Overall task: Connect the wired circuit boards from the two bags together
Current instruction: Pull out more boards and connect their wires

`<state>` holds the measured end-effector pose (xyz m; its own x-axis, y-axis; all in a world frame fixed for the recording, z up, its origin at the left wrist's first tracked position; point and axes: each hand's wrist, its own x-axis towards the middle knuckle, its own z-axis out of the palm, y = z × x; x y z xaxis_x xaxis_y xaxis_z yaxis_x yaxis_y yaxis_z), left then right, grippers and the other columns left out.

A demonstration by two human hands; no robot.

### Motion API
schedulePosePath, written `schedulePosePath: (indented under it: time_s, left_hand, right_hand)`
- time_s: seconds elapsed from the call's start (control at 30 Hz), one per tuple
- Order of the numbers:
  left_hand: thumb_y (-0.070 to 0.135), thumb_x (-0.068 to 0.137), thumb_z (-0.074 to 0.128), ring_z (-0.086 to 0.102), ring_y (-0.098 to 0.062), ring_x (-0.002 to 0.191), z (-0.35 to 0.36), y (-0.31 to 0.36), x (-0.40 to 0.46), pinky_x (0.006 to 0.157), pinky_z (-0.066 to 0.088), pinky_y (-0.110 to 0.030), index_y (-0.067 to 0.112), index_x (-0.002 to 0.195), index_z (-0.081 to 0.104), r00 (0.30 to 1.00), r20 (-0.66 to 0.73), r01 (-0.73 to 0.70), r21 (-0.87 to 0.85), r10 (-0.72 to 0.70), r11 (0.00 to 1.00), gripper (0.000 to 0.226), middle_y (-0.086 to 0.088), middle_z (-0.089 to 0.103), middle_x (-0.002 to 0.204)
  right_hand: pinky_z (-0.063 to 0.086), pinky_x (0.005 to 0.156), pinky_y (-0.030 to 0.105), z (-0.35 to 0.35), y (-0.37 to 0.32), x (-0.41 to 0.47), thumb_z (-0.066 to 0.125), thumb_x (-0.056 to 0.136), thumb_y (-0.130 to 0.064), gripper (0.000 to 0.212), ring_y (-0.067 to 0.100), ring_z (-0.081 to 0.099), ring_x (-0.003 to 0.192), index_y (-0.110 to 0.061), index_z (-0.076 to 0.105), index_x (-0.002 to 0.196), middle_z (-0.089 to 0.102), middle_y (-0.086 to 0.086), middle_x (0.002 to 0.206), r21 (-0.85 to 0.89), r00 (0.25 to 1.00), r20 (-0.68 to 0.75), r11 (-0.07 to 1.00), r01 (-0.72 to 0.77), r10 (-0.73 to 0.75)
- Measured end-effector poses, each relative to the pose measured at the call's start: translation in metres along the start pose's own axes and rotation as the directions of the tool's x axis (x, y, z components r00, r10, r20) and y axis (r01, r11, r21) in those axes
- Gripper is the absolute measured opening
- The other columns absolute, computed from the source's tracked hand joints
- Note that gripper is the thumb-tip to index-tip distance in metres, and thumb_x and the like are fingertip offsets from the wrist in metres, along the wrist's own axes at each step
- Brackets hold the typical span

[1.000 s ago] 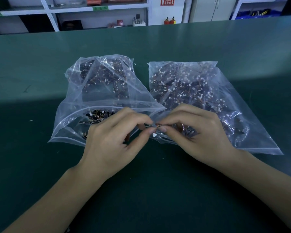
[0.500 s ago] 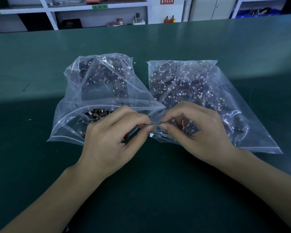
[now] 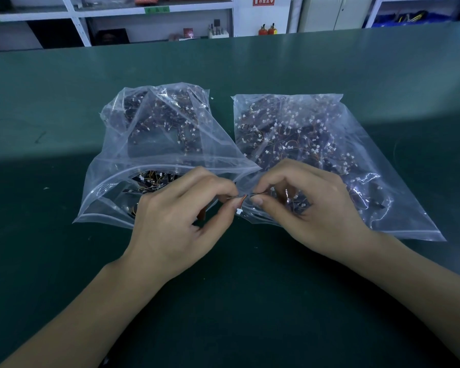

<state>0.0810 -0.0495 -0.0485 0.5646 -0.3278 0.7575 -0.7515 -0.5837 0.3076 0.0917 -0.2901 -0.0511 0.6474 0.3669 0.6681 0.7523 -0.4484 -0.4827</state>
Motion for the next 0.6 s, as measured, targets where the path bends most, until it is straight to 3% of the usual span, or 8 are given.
schedulePosePath:
  time_s: [0.47, 0.6]
  left_hand:
    - [0.022, 0.106, 0.068, 0.058, -0.016, 0.067, 0.0000, -0.0020, -0.0008, 0.054, 0.049, -0.040, 0.014, 0.096, 0.076, 1.000, 0.020, -0.002, 0.003, 0.002, 1.000, 0.014, 0.009, 0.066, 0.093]
    - [0.021, 0.107, 0.067, 0.063, -0.016, 0.069, 0.0002, -0.0010, -0.0013, 0.055, 0.049, -0.036, 0.015, 0.101, 0.078, 0.999, -0.026, 0.042, -0.008, -0.042, 0.999, 0.014, 0.008, 0.070, 0.092]
  right_hand:
    - [0.046, 0.067, 0.021, 0.0001, -0.0026, 0.0012, 0.078, 0.100, -0.016, 0.007, 0.012, 0.059, 0.071, -0.013, 0.073, 0.098, 0.061, -0.017, 0.089, -0.022, 1.000, 0.006, 0.999, -0.027, 0.028]
    - [0.053, 0.068, 0.029, -0.0007, -0.0046, 0.0002, 0.077, 0.096, -0.027, 0.018, 0.014, 0.061, 0.073, -0.021, 0.070, 0.111, 0.062, -0.020, 0.096, -0.052, 0.996, 0.063, 0.997, -0.061, 0.064]
